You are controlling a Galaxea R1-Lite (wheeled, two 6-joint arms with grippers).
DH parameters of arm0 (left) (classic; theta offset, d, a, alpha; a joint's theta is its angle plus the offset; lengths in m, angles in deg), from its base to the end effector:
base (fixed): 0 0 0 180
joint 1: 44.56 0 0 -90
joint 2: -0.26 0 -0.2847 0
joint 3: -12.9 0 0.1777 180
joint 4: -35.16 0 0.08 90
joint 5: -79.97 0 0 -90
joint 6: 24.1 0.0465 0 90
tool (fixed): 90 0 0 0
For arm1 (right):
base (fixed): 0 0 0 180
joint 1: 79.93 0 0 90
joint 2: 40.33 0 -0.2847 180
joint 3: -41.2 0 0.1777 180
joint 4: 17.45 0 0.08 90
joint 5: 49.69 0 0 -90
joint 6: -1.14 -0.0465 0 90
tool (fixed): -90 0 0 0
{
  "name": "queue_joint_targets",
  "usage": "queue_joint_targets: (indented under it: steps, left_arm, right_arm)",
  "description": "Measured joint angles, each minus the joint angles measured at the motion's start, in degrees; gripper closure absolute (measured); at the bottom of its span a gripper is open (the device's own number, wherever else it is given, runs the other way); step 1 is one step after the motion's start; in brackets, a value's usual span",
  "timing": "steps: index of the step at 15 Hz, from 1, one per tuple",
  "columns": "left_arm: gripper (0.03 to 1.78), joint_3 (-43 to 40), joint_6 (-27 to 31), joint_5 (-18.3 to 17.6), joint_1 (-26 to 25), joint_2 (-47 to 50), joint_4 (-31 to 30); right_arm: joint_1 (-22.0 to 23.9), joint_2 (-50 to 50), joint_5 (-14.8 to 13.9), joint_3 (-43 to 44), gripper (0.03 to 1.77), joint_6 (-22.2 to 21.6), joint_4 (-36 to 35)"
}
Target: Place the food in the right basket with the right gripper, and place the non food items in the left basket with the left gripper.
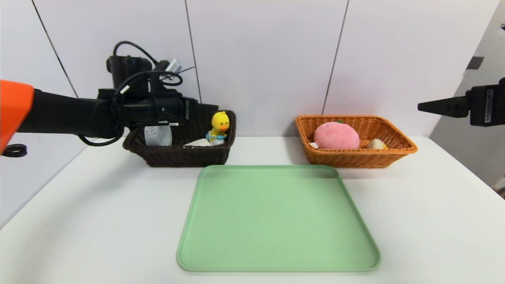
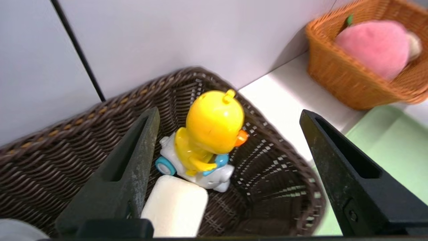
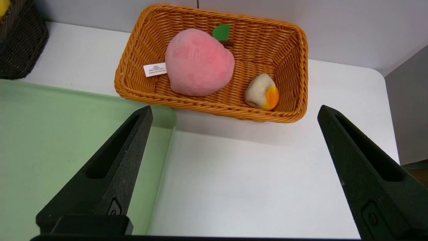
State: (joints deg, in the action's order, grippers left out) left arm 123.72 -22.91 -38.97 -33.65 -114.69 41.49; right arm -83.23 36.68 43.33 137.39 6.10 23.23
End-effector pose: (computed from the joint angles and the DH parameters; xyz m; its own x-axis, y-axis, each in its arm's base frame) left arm 0.4042 -0.1008 0.2234 0.7534 -0.6380 -0.1589 0.6364 0.7684 -0.0674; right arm 0.2210 0.0152 0.2895 0.9246 0.1061 -0.3660 -0.1377 0.9886 -0.0612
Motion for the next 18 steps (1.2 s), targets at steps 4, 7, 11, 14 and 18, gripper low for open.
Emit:
queue_joint_targets:
  steps: [4, 7, 11, 14, 18]
  left_arm:
    - [0.23, -2.94, -1.18, 4.0, 0.0, 10.53, 9.37]
    - [0.19, -8.05, -2.61, 8.55, -0.02, 20.32, 15.36]
    - [0.16, -17.97, -4.38, 16.71, -0.05, 36.19, 21.54]
    - [0.14, -26.89, -4.53, 20.02, -0.05, 48.3, 23.43]
    - [0.14, -37.46, -3.88, 20.92, -1.38, 63.16, 25.47]
  right_arm:
    - [0.0, -3.58, -0.24, -3.19, 0.09, -0.09, -0.33]
    - [-0.02, -8.66, -0.2, -7.72, 0.09, 0.0, -0.56]
    - [-0.02, -16.9, -0.27, -13.32, 0.09, 0.46, -0.59]
    - [-0.02, -23.26, -0.46, -17.53, 0.09, 0.55, -0.22]
    - [0.06, -31.23, -0.66, -22.0, 0.09, 1.38, 0.2]
